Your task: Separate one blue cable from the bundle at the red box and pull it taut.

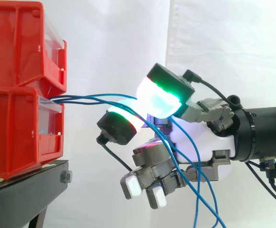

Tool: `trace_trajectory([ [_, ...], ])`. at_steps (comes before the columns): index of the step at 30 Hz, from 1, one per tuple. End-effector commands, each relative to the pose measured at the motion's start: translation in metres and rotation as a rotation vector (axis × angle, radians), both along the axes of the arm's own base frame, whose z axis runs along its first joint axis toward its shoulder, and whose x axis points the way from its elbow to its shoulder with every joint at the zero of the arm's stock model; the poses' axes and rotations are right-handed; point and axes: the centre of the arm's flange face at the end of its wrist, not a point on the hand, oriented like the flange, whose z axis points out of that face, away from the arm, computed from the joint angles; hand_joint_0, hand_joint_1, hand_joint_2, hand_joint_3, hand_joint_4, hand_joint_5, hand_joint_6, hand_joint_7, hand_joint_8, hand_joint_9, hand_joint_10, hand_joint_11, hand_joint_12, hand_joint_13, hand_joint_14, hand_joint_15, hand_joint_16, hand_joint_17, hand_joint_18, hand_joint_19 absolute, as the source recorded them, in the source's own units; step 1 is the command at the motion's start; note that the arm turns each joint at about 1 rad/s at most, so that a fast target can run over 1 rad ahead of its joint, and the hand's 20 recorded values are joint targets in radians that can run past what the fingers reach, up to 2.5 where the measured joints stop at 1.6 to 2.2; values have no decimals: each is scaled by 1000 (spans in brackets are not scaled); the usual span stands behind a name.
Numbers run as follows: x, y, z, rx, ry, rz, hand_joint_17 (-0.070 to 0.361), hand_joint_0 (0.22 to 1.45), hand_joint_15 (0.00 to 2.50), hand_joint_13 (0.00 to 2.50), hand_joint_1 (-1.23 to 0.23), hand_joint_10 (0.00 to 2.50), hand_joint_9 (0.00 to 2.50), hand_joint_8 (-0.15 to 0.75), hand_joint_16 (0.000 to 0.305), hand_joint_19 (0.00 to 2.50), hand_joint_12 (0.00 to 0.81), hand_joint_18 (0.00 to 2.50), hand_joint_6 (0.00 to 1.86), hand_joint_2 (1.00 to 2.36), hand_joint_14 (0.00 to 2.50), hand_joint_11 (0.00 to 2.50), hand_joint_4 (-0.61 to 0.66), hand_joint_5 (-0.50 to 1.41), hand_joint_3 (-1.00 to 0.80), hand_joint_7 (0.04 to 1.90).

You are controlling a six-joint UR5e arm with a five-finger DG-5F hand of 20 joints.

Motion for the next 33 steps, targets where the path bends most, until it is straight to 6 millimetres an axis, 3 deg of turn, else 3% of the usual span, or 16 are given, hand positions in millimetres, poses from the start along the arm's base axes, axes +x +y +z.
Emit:
trace_trajectory([
  [1, 0, -1, 0, 0, 2, -3, 117, 500, 656, 866, -767, 27, 1163, 294, 52, 771, 392, 862, 842, 1000, 22, 1206, -93, -145, -500, 1133],
  [33, 0, 1, 0, 1, 0, 2, 119, 494, 660, 871, -529, 26, 1190, 305, 53, 819, 404, 866, 764, 1000, 22, 1193, -74, -129, -500, 1127],
])
